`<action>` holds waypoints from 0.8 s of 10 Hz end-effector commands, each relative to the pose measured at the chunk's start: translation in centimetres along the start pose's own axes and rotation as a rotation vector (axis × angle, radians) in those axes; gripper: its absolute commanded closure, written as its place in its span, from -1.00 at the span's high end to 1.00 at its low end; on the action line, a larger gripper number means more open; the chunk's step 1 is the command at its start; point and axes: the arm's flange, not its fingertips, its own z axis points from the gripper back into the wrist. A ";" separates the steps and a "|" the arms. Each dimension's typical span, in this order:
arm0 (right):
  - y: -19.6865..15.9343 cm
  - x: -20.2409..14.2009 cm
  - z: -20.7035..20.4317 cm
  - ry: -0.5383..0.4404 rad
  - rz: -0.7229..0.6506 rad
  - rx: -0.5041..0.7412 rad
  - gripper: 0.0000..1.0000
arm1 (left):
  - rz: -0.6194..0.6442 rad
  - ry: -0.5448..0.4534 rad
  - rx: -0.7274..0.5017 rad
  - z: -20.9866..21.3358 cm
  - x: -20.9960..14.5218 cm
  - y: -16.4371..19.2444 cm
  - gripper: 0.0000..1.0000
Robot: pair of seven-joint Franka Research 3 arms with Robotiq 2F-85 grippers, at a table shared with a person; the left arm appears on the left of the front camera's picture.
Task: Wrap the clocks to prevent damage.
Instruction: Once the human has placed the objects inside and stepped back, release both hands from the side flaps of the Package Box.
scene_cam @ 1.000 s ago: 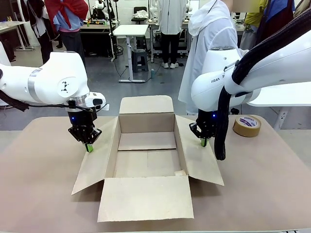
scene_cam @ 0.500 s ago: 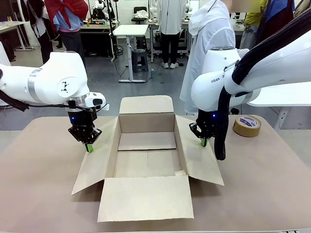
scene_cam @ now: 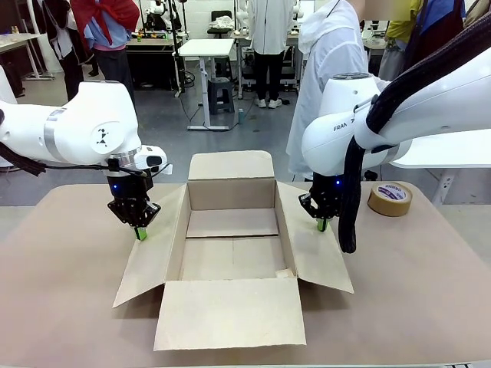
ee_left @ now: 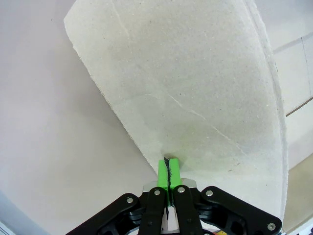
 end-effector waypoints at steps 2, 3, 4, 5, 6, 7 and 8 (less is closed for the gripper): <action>0.0 -0.2 -0.3 -0.001 -0.007 -0.016 -0.98 | -0.002 0.003 0.006 -0.1 -0.1 0.0 -0.99; 0.0 -0.2 -0.3 -0.001 -0.007 -0.016 -0.98 | -0.002 0.003 0.006 -0.1 -0.1 0.0 -0.99; 0.0 -0.2 -0.3 -0.001 -0.007 -0.016 -0.98 | -0.002 0.003 0.006 -0.1 -0.1 0.0 -0.99; 0.0 -0.2 -0.3 -0.001 -0.007 -0.016 -0.98 | -0.002 0.003 0.006 -0.1 -0.1 0.0 -0.99; 0.0 -0.2 -0.3 -0.001 -0.007 -0.016 -0.98 | -0.002 0.003 0.006 -0.1 -0.1 0.0 -0.99; 0.0 -0.2 -0.3 -0.001 -0.007 -0.016 -0.98 | -0.002 0.003 0.006 -0.1 -0.1 0.0 -0.99; 0.0 -0.2 -0.3 -0.001 -0.007 -0.016 -0.98 | -0.002 0.003 0.006 -0.1 -0.1 0.0 -0.99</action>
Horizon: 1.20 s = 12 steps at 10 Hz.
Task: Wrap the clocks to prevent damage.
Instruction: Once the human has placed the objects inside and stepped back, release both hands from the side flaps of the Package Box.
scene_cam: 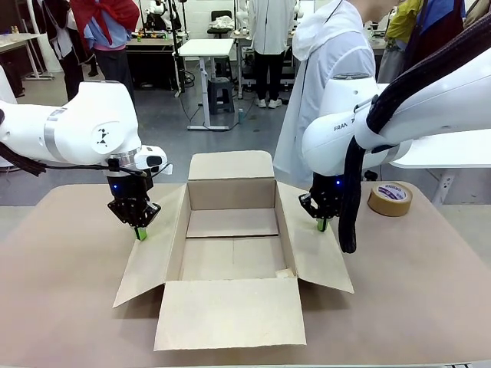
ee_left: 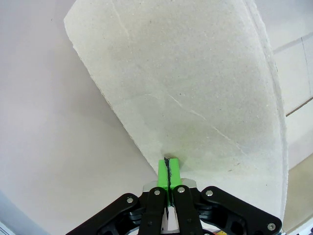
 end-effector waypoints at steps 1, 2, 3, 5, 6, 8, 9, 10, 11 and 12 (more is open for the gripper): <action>0.0 -0.2 -0.3 -0.001 -0.007 -0.016 -0.98 | -0.002 0.003 0.006 -0.1 -0.1 0.0 -0.99; 0.0 -0.2 -0.3 -0.001 -0.007 -0.016 -0.98 | -0.002 0.003 0.006 -0.1 -0.1 0.0 -0.99; 0.0 -0.2 -0.3 -0.001 -0.007 -0.016 -0.98 | -0.002 0.003 0.006 -0.1 -0.1 0.0 -0.99; 0.0 -0.2 -0.3 -0.001 -0.007 -0.016 -0.98 | -0.002 0.003 0.006 -0.1 -0.1 0.0 -0.99; 0.0 -0.2 -0.3 -0.001 -0.007 -0.016 -0.98 | -0.002 0.003 0.006 -0.1 -0.1 0.0 -0.99; 0.0 -0.2 -0.3 -0.001 -0.007 -0.016 -0.98 | -0.002 0.003 0.006 -0.1 -0.1 0.0 -0.99; 0.0 -0.2 -0.3 -0.001 -0.007 -0.016 -0.98 | -0.002 0.003 0.006 -0.1 -0.1 0.0 -0.99; 0.0 -0.2 -0.3 -0.001 -0.007 -0.016 -0.98 | -0.002 0.003 0.006 -0.1 -0.1 0.0 -0.99; 0.0 -0.2 -0.3 -0.001 -0.007 -0.016 -0.98 | -0.002 0.003 0.006 -0.1 -0.1 0.0 -0.99; 0.0 -0.2 -0.3 -0.001 -0.007 -0.016 -0.98 | -0.002 0.003 0.006 -0.1 -0.1 0.0 -0.99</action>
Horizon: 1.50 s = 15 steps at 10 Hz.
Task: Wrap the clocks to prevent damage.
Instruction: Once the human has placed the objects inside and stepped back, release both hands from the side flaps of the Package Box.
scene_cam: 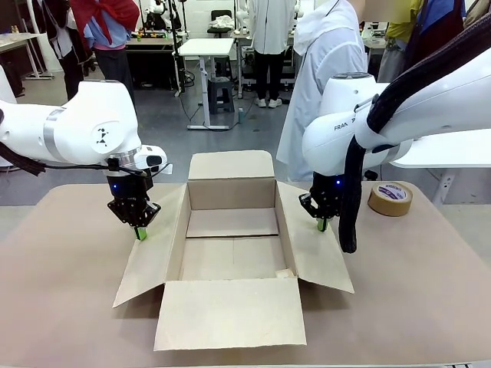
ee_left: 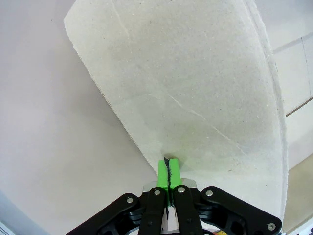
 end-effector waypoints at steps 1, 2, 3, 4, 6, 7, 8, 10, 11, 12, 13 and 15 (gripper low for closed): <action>0.0 -0.2 -0.3 -0.001 -0.007 -0.016 -0.98 | -0.002 0.003 0.006 -0.1 -0.1 0.0 -0.99; 0.0 -0.2 -0.3 -0.001 -0.007 -0.016 -0.98 | -0.002 0.003 0.006 -0.1 -0.1 0.0 -0.99; 0.0 -0.2 -0.3 -0.001 -0.007 -0.016 -0.98 | -0.002 0.003 0.006 -0.1 -0.1 0.0 -0.99; 0.0 -0.2 -0.3 -0.001 -0.007 -0.016 -0.98 | -0.002 0.003 0.006 -0.1 -0.1 0.0 -0.99; 0.0 -0.2 -0.3 -0.001 -0.007 -0.016 -0.98 | -0.002 0.003 0.006 -0.1 -0.1 0.0 -0.99; 0.0 -0.2 -0.3 -0.001 -0.007 -0.016 -0.98 | -0.002 0.003 0.006 -0.1 -0.1 0.0 -0.99; 0.0 -0.2 -0.3 -0.001 -0.007 -0.016 -0.98 | -0.002 0.003 0.006 -0.1 -0.1 0.0 -0.99; 0.0 -0.2 -0.3 -0.001 -0.007 -0.016 -0.98 | -0.002 0.003 0.006 -0.1 -0.1 0.0 -0.99; 0.0 -0.2 -0.3 -0.001 -0.007 -0.016 -0.98 | -0.002 0.003 0.006 -0.1 -0.1 0.0 -0.99; 0.0 -0.2 -0.3 -0.001 -0.007 -0.016 -0.98 | -0.002 0.003 0.006 -0.1 -0.1 0.0 -0.99; 0.0 -0.2 -0.3 -0.001 -0.007 -0.016 -0.98 | -0.002 0.003 0.006 -0.1 -0.1 0.0 -0.99; 0.0 -0.2 -0.3 -0.001 -0.007 -0.016 -0.98 | -0.002 0.003 0.006 -0.1 -0.1 0.0 -0.99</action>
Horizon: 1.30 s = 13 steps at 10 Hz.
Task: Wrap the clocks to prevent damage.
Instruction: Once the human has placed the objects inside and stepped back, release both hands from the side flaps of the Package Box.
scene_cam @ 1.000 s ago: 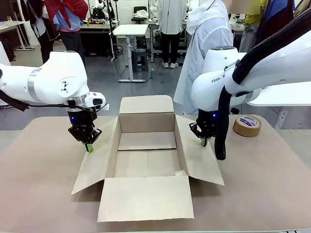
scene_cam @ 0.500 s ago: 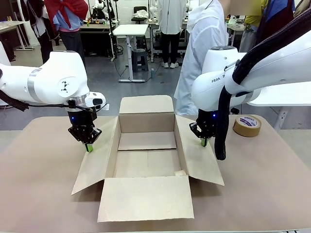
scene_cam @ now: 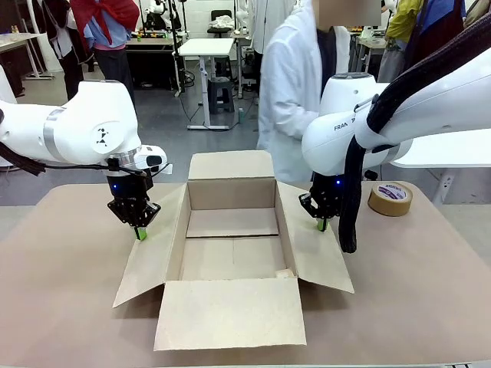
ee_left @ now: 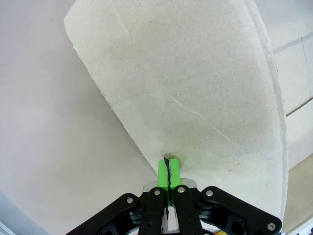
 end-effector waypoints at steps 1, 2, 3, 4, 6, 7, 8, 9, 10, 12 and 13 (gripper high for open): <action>0.0 -0.2 -0.3 -0.001 -0.007 -0.016 -0.98 | -0.002 0.003 0.006 -0.1 -0.1 0.0 -0.99; 0.0 -0.2 -0.3 -0.001 -0.007 -0.016 -0.98 | -0.002 0.003 0.006 -0.1 -0.1 0.0 -0.99; 0.0 -0.2 -0.3 -0.001 -0.007 -0.016 -0.98 | -0.002 0.003 0.006 -0.1 -0.1 0.0 -0.99; 0.0 -0.2 -0.3 -0.001 -0.007 -0.016 -0.98 | -0.002 0.003 0.006 -0.1 -0.1 0.0 -0.99; 0.0 -0.2 -0.3 -0.001 -0.007 -0.016 -0.98 | -0.002 0.003 0.006 -0.1 -0.1 0.0 -0.99; 0.0 -0.2 -0.3 -0.001 -0.007 -0.016 -0.98 | -0.002 0.003 0.006 -0.1 -0.1 0.0 -0.99; 0.0 -0.2 -0.3 -0.001 -0.007 -0.016 -0.98 | -0.002 0.003 0.006 -0.1 -0.1 0.0 -0.99; 0.0 -0.2 -0.3 -0.001 -0.007 -0.016 -0.98 | -0.002 0.003 0.006 -0.1 -0.1 0.0 -0.99; 0.0 -0.2 -0.3 -0.001 -0.007 -0.016 -0.98 | -0.002 0.003 0.006 -0.1 -0.1 0.0 -0.99; 0.0 -0.2 -0.3 -0.001 -0.007 -0.016 -0.98 | -0.002 0.003 0.006 -0.1 -0.1 0.0 -0.99; 0.0 -0.2 -0.3 -0.001 -0.007 -0.016 -0.98 | -0.002 0.003 0.006 -0.1 -0.1 0.0 -0.99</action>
